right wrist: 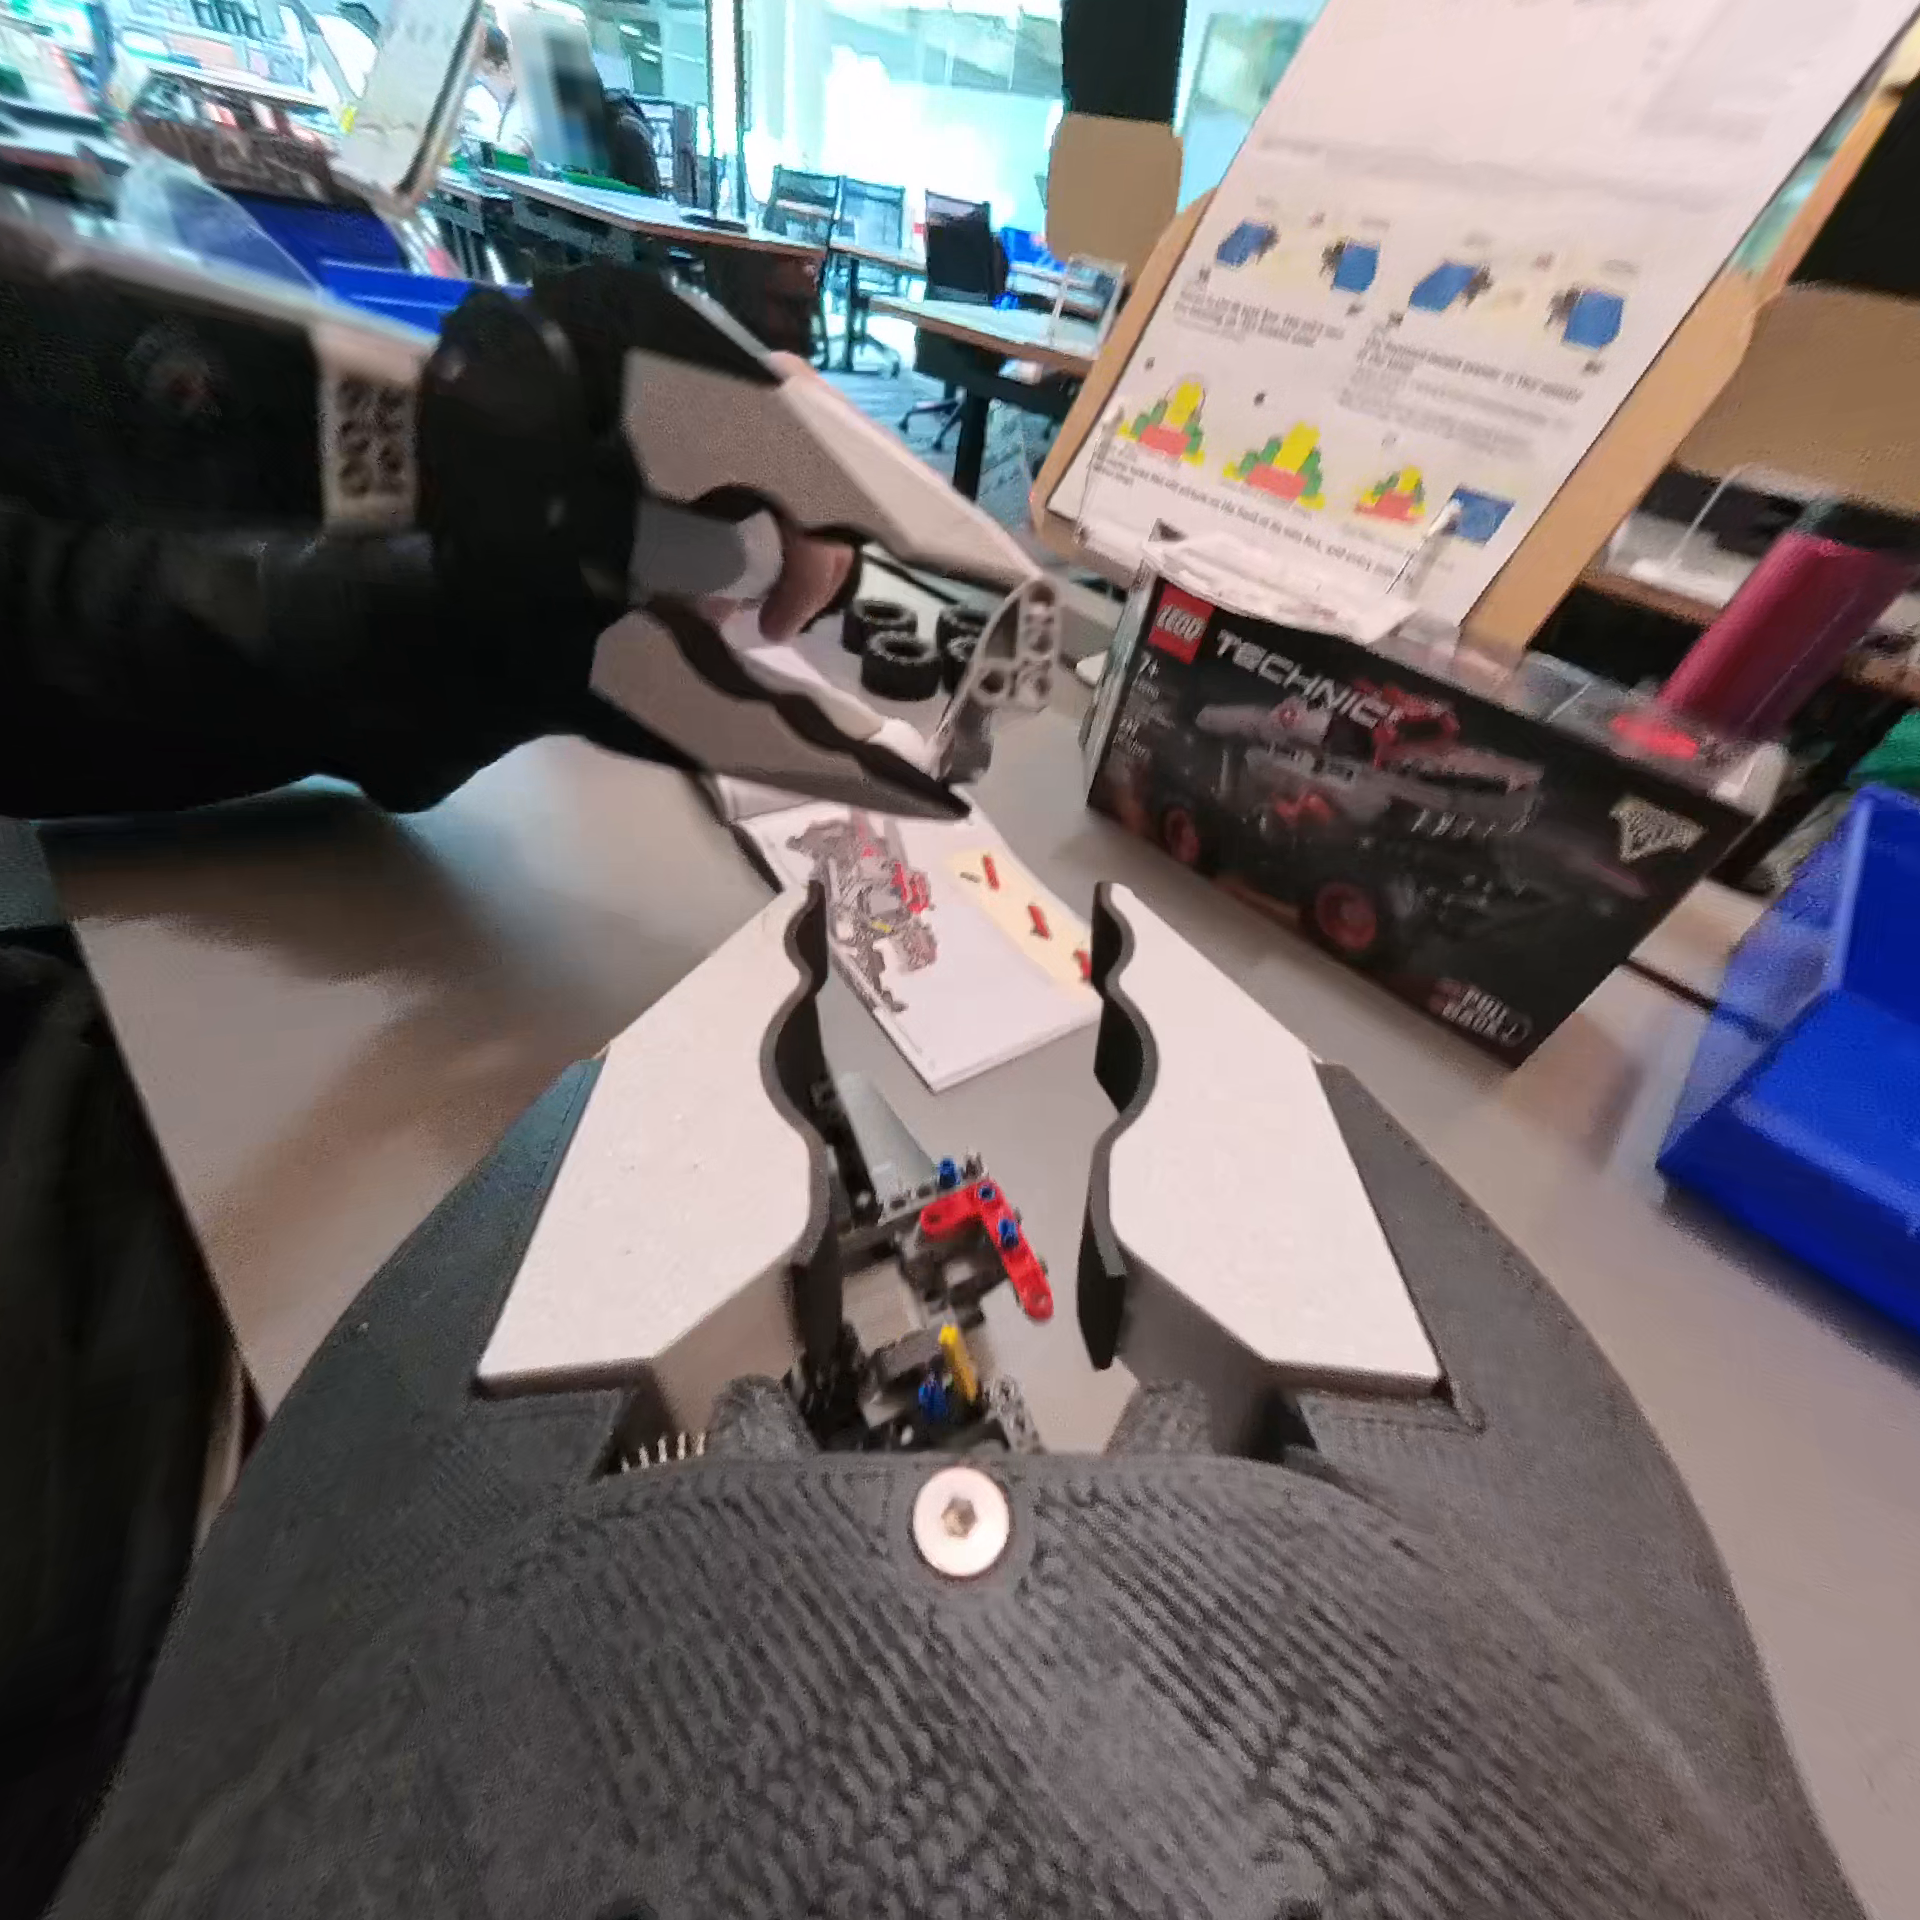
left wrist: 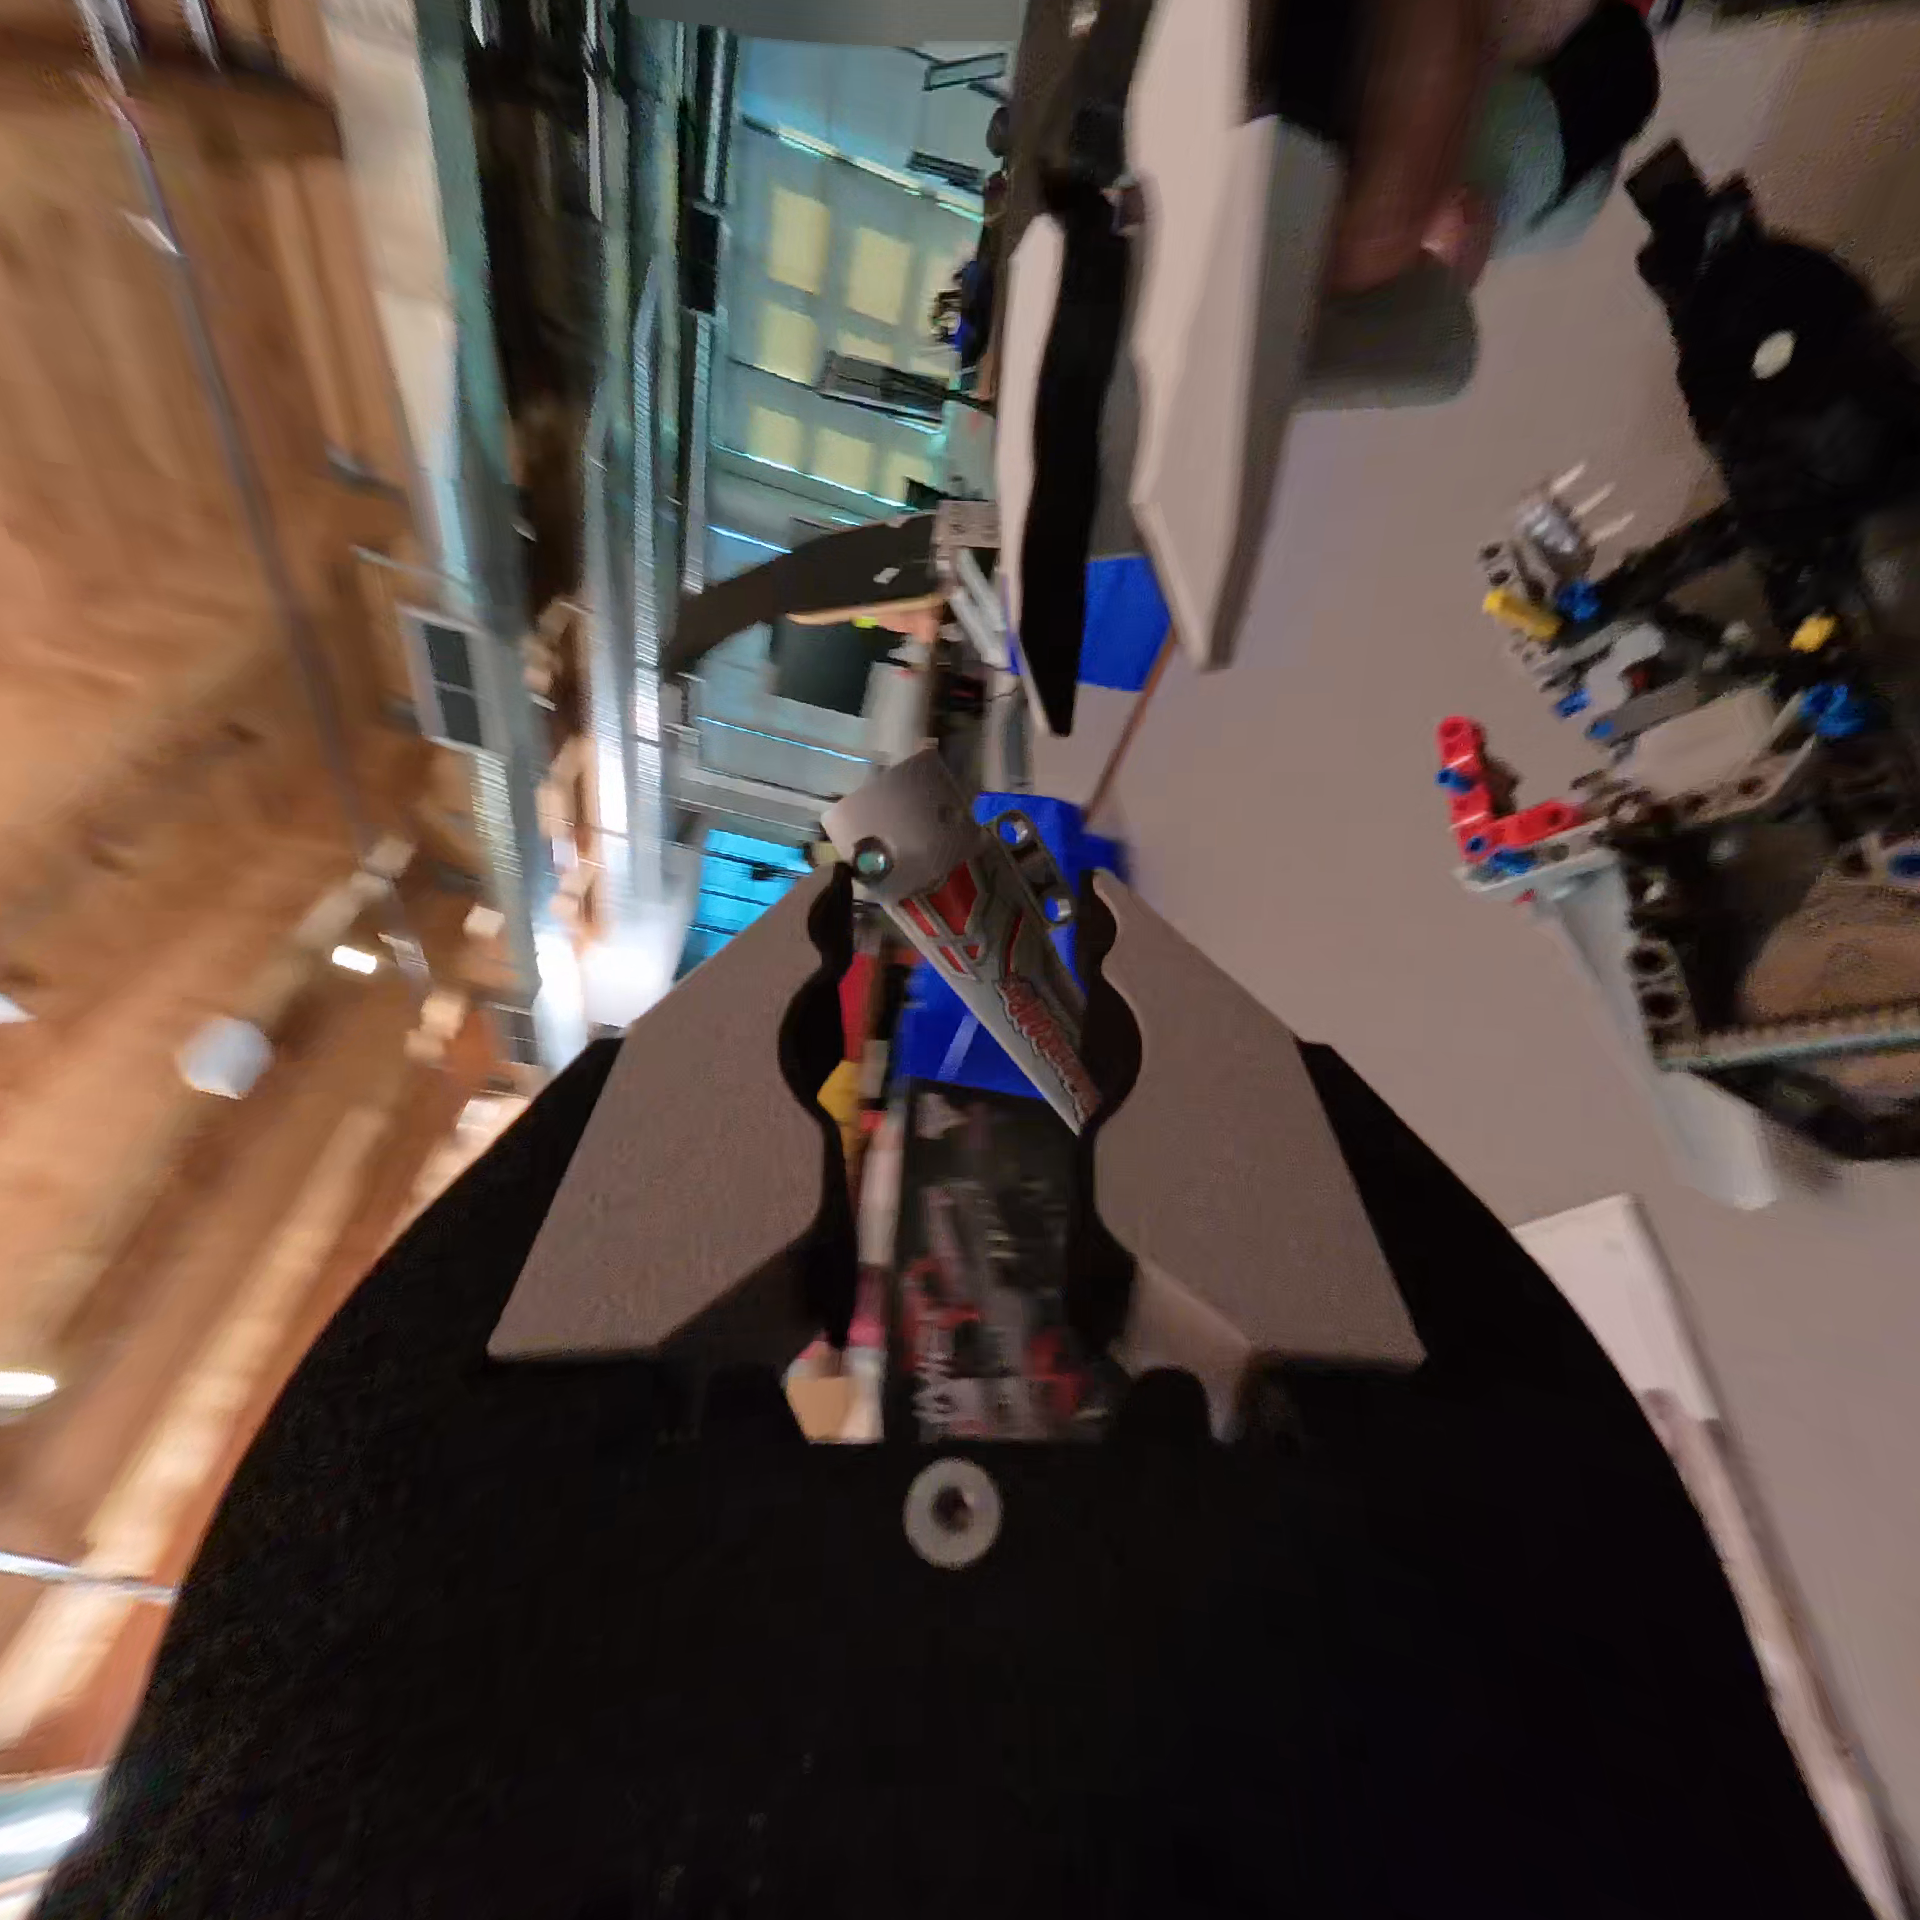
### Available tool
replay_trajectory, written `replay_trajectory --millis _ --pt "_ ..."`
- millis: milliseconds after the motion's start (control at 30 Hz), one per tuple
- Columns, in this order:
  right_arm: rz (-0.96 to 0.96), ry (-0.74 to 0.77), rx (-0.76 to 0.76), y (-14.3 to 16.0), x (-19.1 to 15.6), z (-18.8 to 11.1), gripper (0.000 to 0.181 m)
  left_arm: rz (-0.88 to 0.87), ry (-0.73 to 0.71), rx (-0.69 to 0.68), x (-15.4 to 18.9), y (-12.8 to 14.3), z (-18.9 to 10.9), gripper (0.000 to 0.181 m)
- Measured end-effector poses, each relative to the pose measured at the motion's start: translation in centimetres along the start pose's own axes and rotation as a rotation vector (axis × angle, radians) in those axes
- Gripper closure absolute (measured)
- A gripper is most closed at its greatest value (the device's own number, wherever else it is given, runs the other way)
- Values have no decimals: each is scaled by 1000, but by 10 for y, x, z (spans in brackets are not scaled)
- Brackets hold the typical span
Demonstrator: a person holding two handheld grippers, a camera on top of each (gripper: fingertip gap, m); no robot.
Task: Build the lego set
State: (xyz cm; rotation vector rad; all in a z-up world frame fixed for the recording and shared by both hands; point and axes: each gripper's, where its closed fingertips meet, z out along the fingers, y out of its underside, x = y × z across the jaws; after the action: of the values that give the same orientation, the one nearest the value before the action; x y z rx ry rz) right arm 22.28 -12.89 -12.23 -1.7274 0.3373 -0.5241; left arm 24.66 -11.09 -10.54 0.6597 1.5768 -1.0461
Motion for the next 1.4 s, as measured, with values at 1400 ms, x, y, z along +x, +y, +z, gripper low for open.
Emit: replay_trajectory --millis 1400 --pt "248 -441 -347 77 17 0 126 -461 866 -387 111 9 -17 154"
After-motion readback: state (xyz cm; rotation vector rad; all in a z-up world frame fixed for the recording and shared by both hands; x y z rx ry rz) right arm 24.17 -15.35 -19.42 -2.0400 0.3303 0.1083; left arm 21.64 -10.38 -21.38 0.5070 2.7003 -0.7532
